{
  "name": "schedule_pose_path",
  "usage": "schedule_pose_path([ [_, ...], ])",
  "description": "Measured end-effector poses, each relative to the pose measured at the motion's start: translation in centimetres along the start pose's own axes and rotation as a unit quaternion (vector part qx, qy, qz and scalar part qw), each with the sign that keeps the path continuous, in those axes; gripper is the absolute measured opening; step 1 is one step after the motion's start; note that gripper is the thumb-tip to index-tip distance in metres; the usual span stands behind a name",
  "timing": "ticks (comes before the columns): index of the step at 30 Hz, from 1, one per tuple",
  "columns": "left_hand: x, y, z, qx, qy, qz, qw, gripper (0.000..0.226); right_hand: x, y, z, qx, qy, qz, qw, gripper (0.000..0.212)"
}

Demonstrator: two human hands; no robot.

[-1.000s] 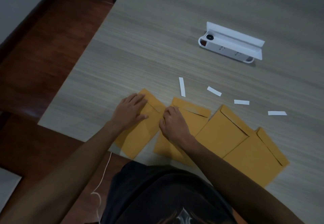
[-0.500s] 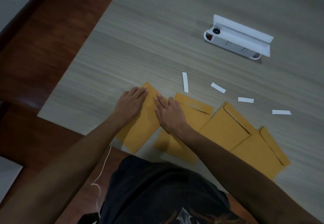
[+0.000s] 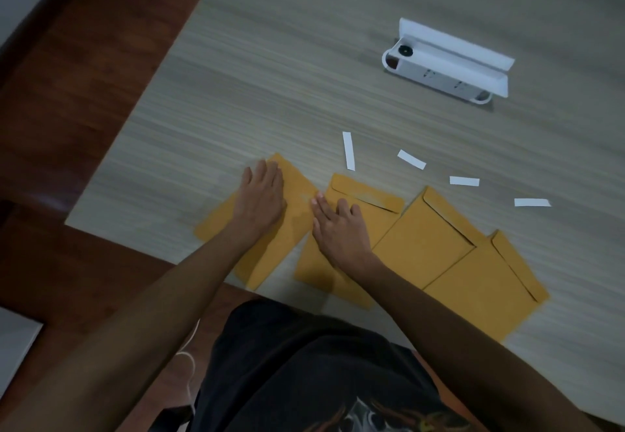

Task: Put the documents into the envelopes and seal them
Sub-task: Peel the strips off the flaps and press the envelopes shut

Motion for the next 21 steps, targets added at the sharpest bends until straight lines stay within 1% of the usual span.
schedule_pose_path([
  [1, 0.0, 0.1, -0.6, -0.005, -0.016, -0.005, 1.0, 0.056, 0.1, 0.1, -0.1, -0.001, 0.002, 0.001, 1.0, 0.048],
  [4, 0.5, -0.8, -2.1, -0.022, -0.127, -0.006, 0.992, 0.067, 0.1, 0.1, -0.1, -0.003, -0.003, -0.002, 1.0, 0.047],
  [6, 0.8, -1.8, -2.0, -0.011, -0.158, 0.015, 0.987, 0.071, 0.1, 0.1, -0.1, -0.005, -0.005, -0.003, 1.0, 0.047],
  [9, 0.6, -1.7, -1.5, 0.005, -0.134, 0.019, 0.991, 0.072, 0.4, 0.1, -0.2, -0.013, -0.012, -0.001, 1.0, 0.047],
  [12, 0.2, -1.4, -0.2, 0.004, -0.088, 0.018, 0.996, 0.071, 0.4, 0.4, -0.3, -0.021, -0.018, 0.007, 1.0, 0.048],
  [16, 0.0, -1.4, 3.0, 0.016, -0.01, 0.022, 1.0, 0.057, 0.4, 0.5, -0.3, -0.018, -0.023, 0.021, 0.999, 0.049],
  [19, -0.2, -0.8, 2.8, 0.052, 0.01, 0.042, 0.998, 0.063, 0.4, 0.5, -0.3, -0.028, -0.026, 0.028, 0.999, 0.05],
  [21, -0.3, -0.5, 2.2, 0.1, 0.023, 0.04, 0.994, 0.076, 0.5, 0.3, -0.4, -0.03, -0.025, 0.029, 0.999, 0.051],
])
Point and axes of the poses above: each hand's wrist, its own x-axis away from the middle knuckle, its own y-axis out of the back of the hand, z = x × y, the point moved 4 cm from there along -x, towards the middle knuckle, and after that the axes turned 9 degrees about z, right-handed, at the moved point
